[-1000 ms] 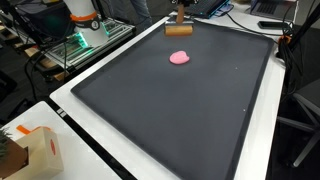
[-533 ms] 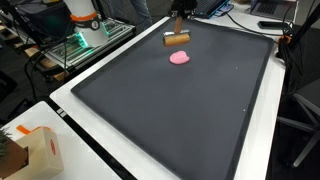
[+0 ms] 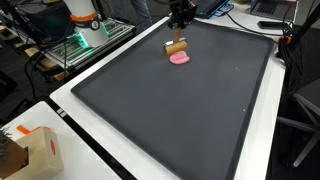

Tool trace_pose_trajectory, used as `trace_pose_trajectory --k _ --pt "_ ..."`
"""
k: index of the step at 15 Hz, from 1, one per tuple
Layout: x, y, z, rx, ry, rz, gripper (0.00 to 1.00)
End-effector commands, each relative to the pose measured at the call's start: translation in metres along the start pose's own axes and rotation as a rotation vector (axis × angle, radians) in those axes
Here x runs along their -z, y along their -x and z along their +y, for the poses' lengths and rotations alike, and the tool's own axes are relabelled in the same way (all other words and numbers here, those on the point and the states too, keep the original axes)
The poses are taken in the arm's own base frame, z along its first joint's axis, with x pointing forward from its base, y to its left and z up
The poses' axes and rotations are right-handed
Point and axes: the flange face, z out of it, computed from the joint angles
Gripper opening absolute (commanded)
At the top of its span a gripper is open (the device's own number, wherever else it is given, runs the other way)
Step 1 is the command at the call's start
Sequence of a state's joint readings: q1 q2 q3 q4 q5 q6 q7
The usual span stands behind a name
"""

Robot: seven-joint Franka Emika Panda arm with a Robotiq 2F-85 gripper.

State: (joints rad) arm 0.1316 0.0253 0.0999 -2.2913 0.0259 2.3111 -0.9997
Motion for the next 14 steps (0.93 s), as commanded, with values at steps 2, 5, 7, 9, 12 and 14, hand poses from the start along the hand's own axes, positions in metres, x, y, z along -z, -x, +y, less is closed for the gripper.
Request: trace_pose_trajectory --k 2,5,7,9,12,14 --pt "-0.017 0.004 -0.003 0.082 0.001 -0.002 0.24" --pt "-0.024 0.004 0.0 0.087 -0.002 -0.007 0.24" --pt "-0.026 0.004 0.002 0.085 0.0 -0.005 0.24" --pt "-0.028 0.003 0.003 0.088 0.008 -0.003 0.24" --pt "-0.034 0.003 0.006 0.082 0.02 0.004 0.24" --pt "-0.038 0.003 0.006 0.083 0.025 0.002 0.24"
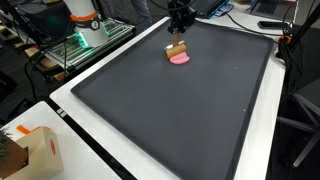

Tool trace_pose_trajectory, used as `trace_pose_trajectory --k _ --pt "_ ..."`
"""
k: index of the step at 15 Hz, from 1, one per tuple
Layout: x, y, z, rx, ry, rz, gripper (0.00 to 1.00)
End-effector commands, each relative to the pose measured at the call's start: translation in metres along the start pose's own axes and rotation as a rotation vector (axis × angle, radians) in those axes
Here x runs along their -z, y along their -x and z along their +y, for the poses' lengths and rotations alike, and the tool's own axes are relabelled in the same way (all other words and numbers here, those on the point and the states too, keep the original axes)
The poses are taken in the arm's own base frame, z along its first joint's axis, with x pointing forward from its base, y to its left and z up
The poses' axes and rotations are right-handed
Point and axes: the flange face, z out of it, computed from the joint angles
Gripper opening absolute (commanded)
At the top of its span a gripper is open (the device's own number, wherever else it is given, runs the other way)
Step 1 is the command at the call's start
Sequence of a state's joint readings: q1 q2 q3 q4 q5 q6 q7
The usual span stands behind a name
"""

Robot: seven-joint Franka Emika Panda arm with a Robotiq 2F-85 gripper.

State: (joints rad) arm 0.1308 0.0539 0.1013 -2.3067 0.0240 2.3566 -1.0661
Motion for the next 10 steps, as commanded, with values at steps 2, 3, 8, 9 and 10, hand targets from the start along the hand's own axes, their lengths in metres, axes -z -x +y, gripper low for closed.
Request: trace_pose_trajectory --k 2,3,8,9,10 --pt "-0.0264 0.0046 0.0083 0.003 0.015 -0.003 0.24" --pt "-0.0291 0.0056 0.0094 -0.001 0.013 -0.006 0.24" --pt "-0.0306 0.007 0.0149 -0.054 0.018 0.014 0.24" --pt "-0.0304 0.0074 0.016 -0.06 0.033 0.014 0.24" --pt "-0.0303 0.0074 0.0164 -0.07 0.037 0.01 0.24"
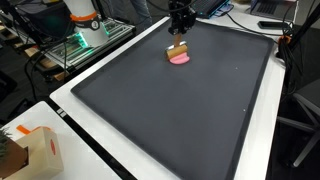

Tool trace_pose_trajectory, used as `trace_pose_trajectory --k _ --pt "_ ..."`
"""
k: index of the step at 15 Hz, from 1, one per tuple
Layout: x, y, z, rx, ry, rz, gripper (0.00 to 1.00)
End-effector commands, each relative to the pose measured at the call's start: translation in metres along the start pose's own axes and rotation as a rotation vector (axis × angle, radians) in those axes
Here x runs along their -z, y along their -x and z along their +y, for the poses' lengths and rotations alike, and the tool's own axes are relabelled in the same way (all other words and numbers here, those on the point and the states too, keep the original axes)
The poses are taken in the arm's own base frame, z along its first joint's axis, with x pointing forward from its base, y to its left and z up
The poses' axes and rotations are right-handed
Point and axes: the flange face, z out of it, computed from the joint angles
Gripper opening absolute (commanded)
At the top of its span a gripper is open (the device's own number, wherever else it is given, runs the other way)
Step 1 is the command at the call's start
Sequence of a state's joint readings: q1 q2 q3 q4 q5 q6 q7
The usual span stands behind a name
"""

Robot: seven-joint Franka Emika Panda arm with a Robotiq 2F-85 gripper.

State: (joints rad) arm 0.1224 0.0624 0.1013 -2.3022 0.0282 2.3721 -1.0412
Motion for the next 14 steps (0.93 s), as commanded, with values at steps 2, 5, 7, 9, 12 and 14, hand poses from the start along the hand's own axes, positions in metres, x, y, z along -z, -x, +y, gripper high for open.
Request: trace_pose_trajectory --k 2,5,7,9,12,14 --pt "-0.0291 0.0049 0.0128 -0.042 0.044 -0.002 0.24" --pt "-0.0296 0.0038 0.0146 -0.052 0.067 -0.018 0.24" --pt "-0.0305 0.0024 0.0152 -0.058 0.085 -0.038 0.24" --pt "-0.0304 0.0004 0.0153 -0.063 0.106 -0.059 0.24" --pt "-0.03 -0.0025 0.0164 -0.072 0.13 -0.075 0.24" --pt "-0.0299 -0.0025 0.0191 -0.075 0.148 -0.077 0.24"
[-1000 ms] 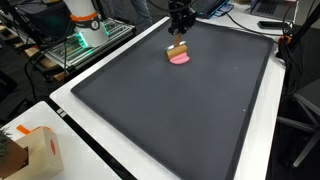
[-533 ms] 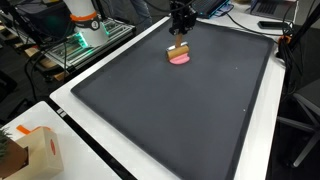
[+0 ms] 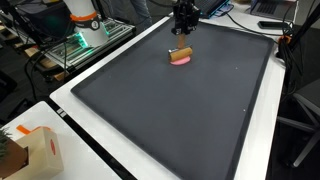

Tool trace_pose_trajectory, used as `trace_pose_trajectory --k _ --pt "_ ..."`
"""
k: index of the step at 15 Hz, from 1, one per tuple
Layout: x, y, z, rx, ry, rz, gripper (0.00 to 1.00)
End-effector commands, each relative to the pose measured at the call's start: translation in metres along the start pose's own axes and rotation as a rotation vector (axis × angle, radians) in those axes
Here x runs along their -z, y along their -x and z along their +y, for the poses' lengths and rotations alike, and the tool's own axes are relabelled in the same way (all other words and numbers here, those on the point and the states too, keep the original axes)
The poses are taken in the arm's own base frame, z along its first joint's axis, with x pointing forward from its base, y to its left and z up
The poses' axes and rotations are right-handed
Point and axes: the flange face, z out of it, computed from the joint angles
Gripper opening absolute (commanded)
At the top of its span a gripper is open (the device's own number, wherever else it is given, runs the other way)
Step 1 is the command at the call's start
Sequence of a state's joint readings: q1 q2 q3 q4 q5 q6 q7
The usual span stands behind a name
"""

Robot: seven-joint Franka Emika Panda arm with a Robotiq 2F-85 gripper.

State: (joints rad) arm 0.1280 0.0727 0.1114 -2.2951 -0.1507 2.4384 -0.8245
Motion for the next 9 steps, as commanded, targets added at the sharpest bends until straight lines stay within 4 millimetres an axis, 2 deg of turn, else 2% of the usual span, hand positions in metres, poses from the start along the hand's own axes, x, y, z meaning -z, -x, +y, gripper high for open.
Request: trace_pose_trajectory --k 1,9 --pt "-0.0364 0.0065 0.0145 -0.008 0.04 -0.02 0.24" --pt "-0.0433 0.0059 0.0231 -0.008 0.023 -0.008 0.24"
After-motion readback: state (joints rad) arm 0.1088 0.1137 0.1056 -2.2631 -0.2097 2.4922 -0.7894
